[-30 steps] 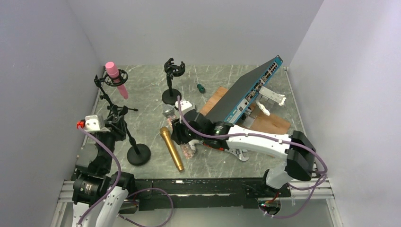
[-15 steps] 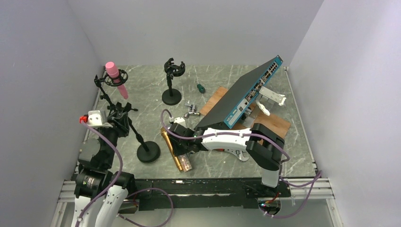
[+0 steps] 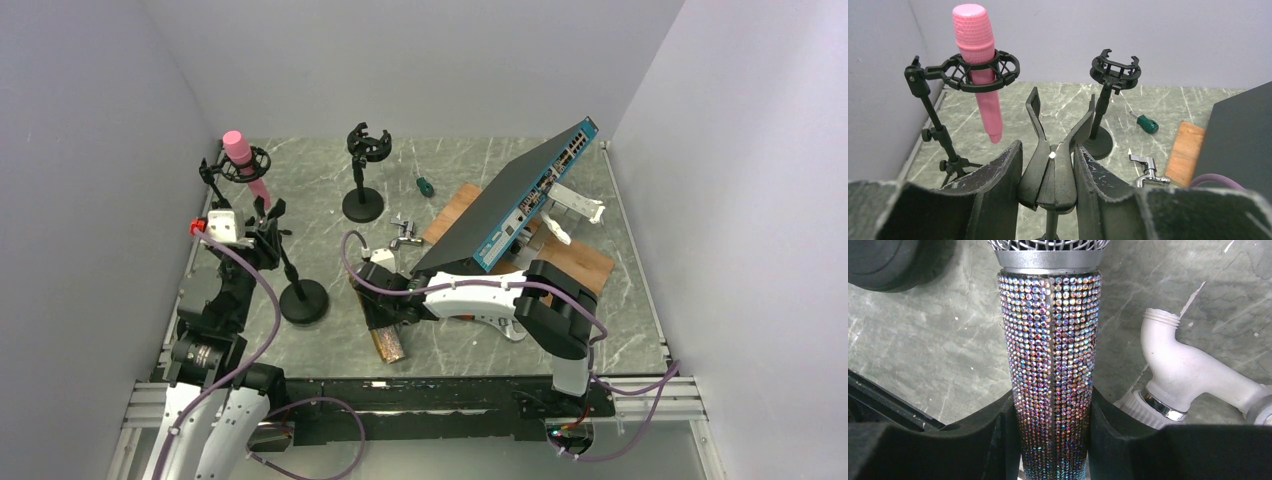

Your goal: Remove the microphone from the stand

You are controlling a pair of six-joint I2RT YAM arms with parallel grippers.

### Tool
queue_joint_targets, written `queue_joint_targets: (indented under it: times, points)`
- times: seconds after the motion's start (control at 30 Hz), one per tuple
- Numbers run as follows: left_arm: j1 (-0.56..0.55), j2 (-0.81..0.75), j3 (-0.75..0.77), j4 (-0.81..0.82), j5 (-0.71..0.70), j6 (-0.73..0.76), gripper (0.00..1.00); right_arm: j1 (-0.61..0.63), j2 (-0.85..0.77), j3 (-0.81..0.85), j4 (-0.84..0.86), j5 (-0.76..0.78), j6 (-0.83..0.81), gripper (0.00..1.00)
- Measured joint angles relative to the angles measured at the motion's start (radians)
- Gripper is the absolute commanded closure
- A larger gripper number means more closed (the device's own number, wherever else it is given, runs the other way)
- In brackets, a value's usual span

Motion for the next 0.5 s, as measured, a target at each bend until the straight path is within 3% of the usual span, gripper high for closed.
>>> queue_joint_targets:
  times: [0.23, 0.5]
  points:
    - [0.0, -0.017, -0.024, 0.078, 0.047, 0.029, 1.0, -0.003, -0.001, -0.027, 0.034, 0.011, 0.009, 0.34]
    - [0.0, 0.019, -0.047, 0.162, 0.09, 0.017, 1.0, -0.005, -0.012, -0.04, 0.036, 0.031, 0.007, 0.21]
